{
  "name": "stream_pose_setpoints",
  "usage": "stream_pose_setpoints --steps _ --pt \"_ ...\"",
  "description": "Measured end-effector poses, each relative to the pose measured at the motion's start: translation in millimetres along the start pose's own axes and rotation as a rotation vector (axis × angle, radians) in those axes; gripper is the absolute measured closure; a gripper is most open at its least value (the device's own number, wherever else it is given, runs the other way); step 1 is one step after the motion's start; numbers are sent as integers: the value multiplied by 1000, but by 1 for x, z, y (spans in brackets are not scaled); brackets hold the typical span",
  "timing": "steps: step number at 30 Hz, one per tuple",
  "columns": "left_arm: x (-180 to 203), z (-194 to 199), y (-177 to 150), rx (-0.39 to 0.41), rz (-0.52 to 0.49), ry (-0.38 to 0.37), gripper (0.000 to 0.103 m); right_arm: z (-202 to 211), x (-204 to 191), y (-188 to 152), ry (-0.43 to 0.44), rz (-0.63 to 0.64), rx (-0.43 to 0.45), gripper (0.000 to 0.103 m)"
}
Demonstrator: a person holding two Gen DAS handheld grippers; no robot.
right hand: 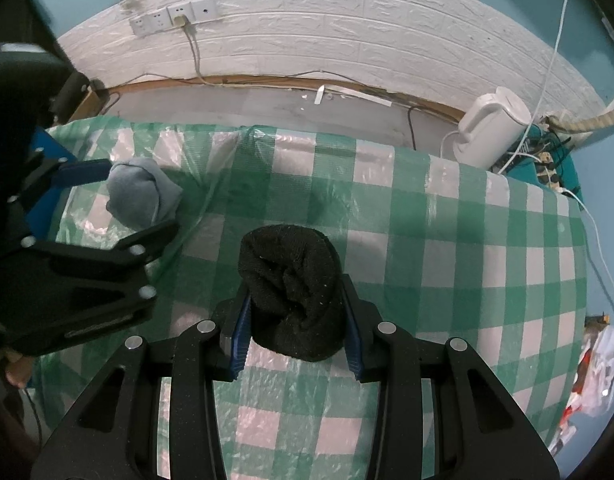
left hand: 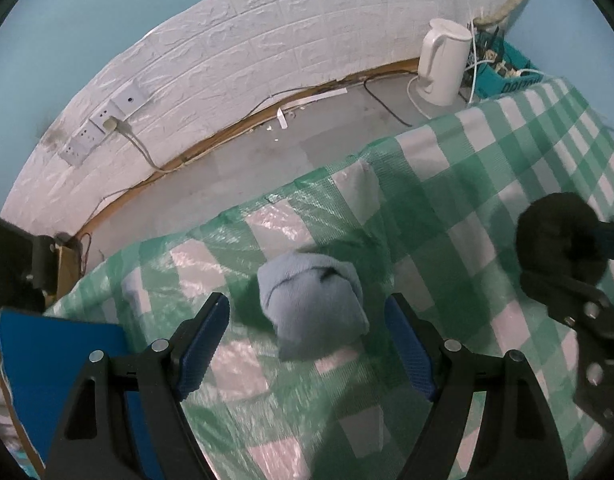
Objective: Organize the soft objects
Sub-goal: 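Lower the left gripper onto the grey sock and close on it, then lift and carry the grey sock in the left gripper and black beanie in the right over the box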
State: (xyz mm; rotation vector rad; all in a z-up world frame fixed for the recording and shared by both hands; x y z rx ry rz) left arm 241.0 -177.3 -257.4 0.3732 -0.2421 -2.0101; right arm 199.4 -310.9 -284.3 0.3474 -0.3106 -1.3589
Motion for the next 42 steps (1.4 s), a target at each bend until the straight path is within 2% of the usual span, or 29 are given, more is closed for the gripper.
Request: stream_pose_setpoints --steps 3,5,7,8,13,29,42 --pt "-1 -5 2 -5 -1 14 22 1 0 0 -3 4 1 65" --pt "-3 -6 3 6 8 19 28 1 -1 -1 -5 7 0 65" --pt "-5 -6 4 16 13 25 53 1 -1 -2 -6 10 -1 65" --pt "-5 -6 4 17 11 24 59 1 -1 -3 -6 11 -2 65" --pt "-11 -2 -3 20 24 15 70 5 -5 -4 -7 22 -2 65" --pt "-22 63 -29 89 11 14 72 45 -31 -6 -20 87 38 65" --pt "-13 127 -79 145 -36 21 72 88 -65 -22 -3 161 74 65"
Point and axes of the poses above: each gripper's, at about its wrist camera, not at the fingertips, and z roughly against the way its jaws point, x to its right, y to its top, the point moved 10 cm from there along -z, roughly the way its jaws point, and after that the axes turned 1 degree about -y, right-handed, at the moved point
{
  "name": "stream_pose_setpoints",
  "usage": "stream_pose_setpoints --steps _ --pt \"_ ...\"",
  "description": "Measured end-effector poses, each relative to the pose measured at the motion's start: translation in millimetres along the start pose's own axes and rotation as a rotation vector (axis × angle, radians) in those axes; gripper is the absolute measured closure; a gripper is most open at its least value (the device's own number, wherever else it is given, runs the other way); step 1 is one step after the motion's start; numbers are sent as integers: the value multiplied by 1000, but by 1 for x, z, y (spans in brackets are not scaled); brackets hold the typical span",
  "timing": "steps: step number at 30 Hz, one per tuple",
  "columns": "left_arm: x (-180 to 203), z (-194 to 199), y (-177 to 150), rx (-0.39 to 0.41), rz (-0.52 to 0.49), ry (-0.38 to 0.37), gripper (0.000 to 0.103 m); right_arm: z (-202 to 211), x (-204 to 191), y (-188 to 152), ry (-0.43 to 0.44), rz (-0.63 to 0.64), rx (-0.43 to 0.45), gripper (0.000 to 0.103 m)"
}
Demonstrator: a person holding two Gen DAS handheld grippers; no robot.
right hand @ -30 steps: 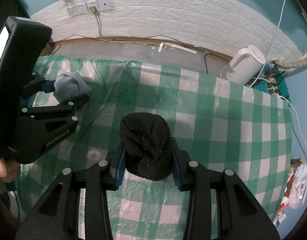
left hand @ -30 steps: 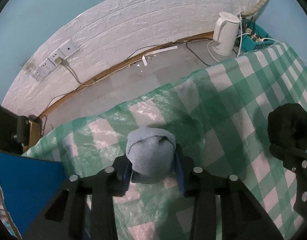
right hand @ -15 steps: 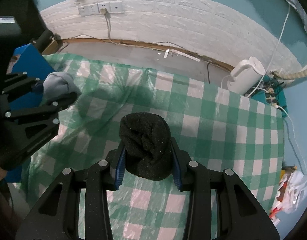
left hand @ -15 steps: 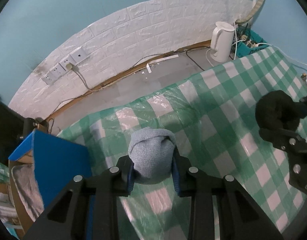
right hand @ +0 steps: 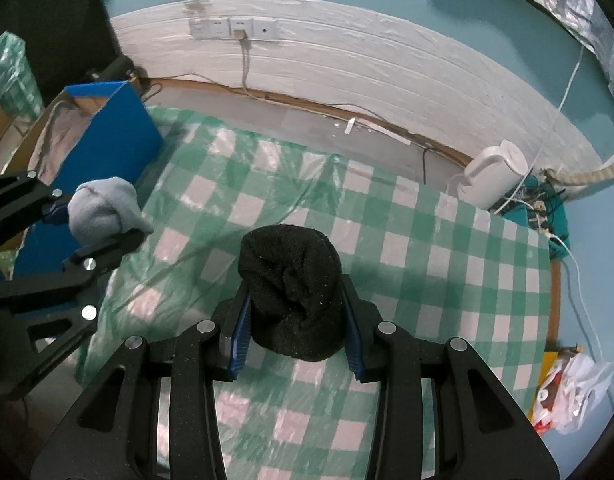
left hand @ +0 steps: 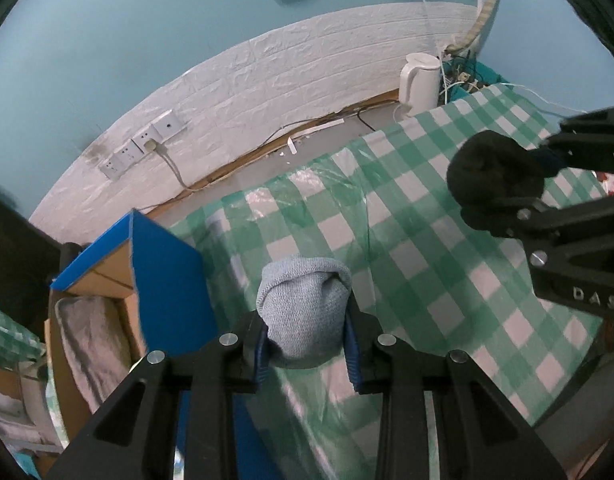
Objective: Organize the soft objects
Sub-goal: 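Lift and carry the grey sock in the left gripper and black beanie in the right over the box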
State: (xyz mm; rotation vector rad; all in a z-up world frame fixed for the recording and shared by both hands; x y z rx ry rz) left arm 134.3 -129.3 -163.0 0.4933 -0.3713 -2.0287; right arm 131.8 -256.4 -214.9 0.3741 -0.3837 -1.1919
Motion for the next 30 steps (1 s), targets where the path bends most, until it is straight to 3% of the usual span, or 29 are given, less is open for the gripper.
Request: stream_pose_setpoints --steps 18,30 --pt "-10 58 -34 68 13 56 72 43 -32 -29 15 56 36 65" --pt "-31 90 -56 82 76 41 72 60 -68 -18 43 98 70 65"
Point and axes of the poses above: each gripper's, at about its wrist camera, not at the fingertips, and z roughly against the way its jaws point, x to its right, y to its top, the point moved 10 cm from there along -z, roughly the way its jaws point, and after that the axes turned 1 degree about -y, right-handed, at the moved point
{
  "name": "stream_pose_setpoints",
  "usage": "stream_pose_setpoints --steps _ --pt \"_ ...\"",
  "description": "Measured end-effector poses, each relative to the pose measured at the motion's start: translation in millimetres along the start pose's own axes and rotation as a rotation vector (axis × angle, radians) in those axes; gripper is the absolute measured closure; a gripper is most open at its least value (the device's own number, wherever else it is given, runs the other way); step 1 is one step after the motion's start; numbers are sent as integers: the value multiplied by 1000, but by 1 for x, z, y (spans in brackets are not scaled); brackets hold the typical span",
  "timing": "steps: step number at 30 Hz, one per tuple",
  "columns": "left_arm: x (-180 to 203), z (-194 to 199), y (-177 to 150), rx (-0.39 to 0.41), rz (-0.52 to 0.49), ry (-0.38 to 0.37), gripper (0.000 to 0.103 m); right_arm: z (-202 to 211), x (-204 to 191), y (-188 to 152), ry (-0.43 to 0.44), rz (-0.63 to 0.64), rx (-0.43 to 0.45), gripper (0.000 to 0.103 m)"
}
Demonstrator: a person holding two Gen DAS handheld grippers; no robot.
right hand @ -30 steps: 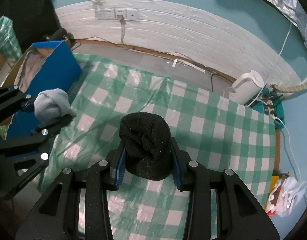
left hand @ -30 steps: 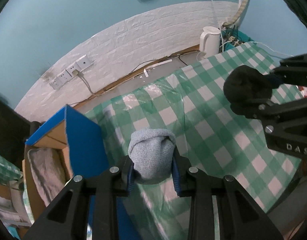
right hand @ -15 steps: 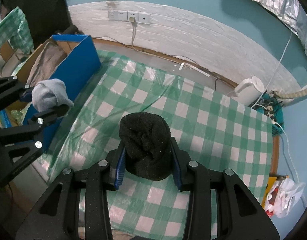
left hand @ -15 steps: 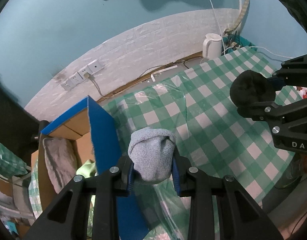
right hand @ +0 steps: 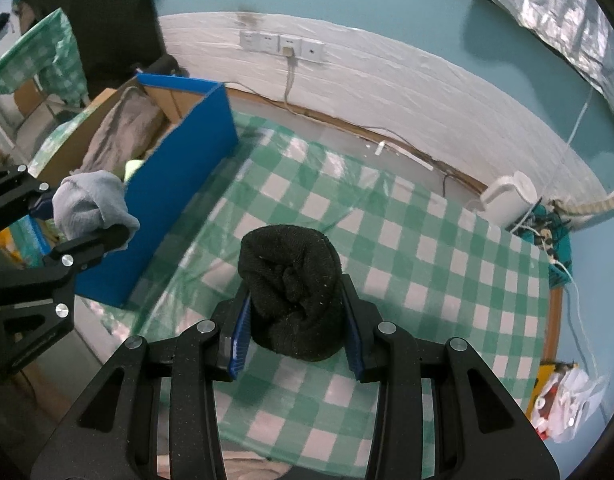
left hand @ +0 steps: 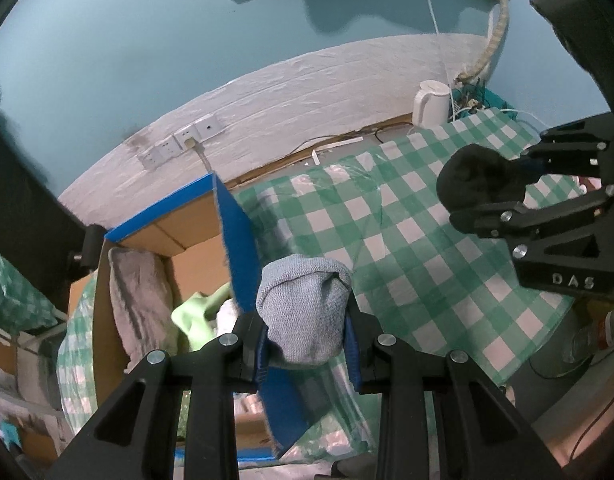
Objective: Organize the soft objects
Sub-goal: 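Lift and carry the grey sock in the left gripper and black beanie in the right over the box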
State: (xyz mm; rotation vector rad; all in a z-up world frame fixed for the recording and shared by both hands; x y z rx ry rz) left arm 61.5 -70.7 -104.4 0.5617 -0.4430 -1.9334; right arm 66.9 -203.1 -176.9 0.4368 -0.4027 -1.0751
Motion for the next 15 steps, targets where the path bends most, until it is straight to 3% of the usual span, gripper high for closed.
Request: stream_pose_setpoints --steps 15 --pt "-68 1 -22 -6 99 67 72 -8 -72 36 58 85 19 65"
Point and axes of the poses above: each gripper's, at about its wrist camera, not at the fingertips, and z roughly against the way its jaws point, x to its right, y to its top, the point moved 10 cm from there along -z, roughly the way its jaws point, and after that the axes turned 1 degree about -y, right-handed, at the moved point
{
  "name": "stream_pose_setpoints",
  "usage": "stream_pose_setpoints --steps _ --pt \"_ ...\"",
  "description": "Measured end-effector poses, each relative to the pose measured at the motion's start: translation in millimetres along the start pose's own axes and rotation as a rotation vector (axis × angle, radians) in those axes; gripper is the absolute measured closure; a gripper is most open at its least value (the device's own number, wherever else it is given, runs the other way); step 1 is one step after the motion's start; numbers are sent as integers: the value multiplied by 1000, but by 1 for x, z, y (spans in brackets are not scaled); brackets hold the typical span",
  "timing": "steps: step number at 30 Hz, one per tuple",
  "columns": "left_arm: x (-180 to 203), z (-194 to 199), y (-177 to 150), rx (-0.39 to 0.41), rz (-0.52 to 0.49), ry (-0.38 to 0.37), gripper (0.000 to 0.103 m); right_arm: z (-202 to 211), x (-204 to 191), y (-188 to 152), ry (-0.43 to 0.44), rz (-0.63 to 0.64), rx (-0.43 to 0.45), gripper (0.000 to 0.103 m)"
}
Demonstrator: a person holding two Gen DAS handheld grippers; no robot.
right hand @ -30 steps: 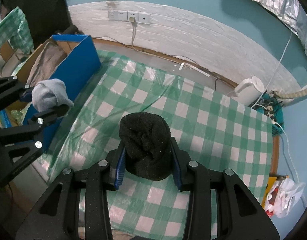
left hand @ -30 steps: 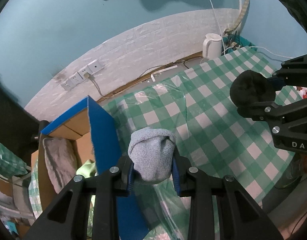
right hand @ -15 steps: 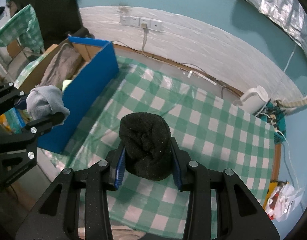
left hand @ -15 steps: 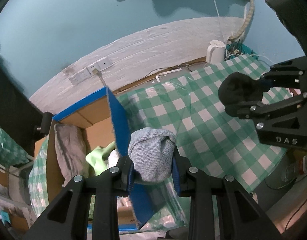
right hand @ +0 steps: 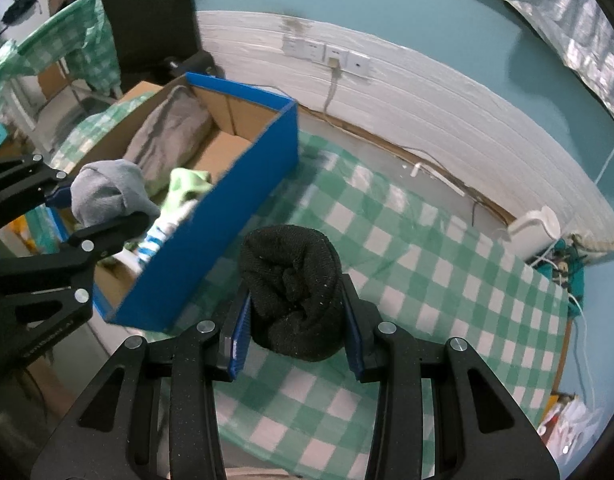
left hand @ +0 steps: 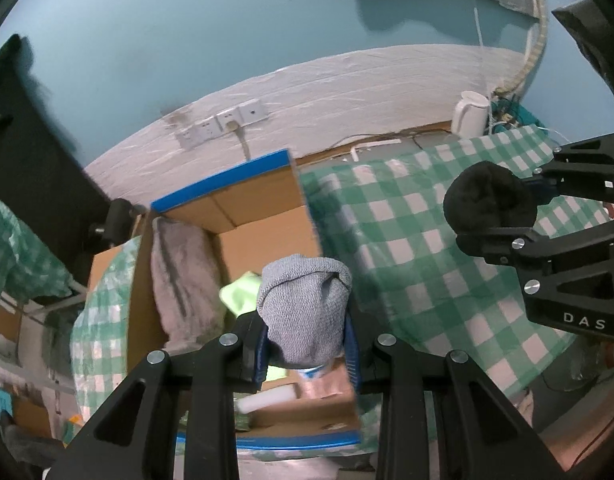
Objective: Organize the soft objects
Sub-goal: 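Lift and carry the grey sock in the left gripper and black beanie in the right over the box, then open the left gripper dropping the grey sock into the box while the right releases the black beanie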
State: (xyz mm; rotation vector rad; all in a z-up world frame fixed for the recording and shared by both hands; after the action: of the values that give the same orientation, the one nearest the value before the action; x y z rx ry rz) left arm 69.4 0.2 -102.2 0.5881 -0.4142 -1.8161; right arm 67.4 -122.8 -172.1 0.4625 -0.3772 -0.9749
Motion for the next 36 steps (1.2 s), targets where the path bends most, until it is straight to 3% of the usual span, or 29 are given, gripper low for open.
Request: stream_pose_setpoints --steps 18,36 --pt "-96 -13 -28 -29 164 82 72 -23 -77 49 53 95 3 65" --pt "-145 -29 -57 -86 250 142 67 -51 -133 71 108 145 -18 61"
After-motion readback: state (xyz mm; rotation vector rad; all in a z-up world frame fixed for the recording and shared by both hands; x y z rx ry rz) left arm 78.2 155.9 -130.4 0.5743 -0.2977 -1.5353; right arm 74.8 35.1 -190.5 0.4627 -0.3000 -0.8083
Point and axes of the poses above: each gripper's, at about its wrist camera, not at the fingertips, and z roughly against the way its jaws point, x to its right, y to its top, the point moved 10 cm from there along -z, roughly the way its jaws point, and after that the axes turned 1 degree about -y, right-handed, at the moved point
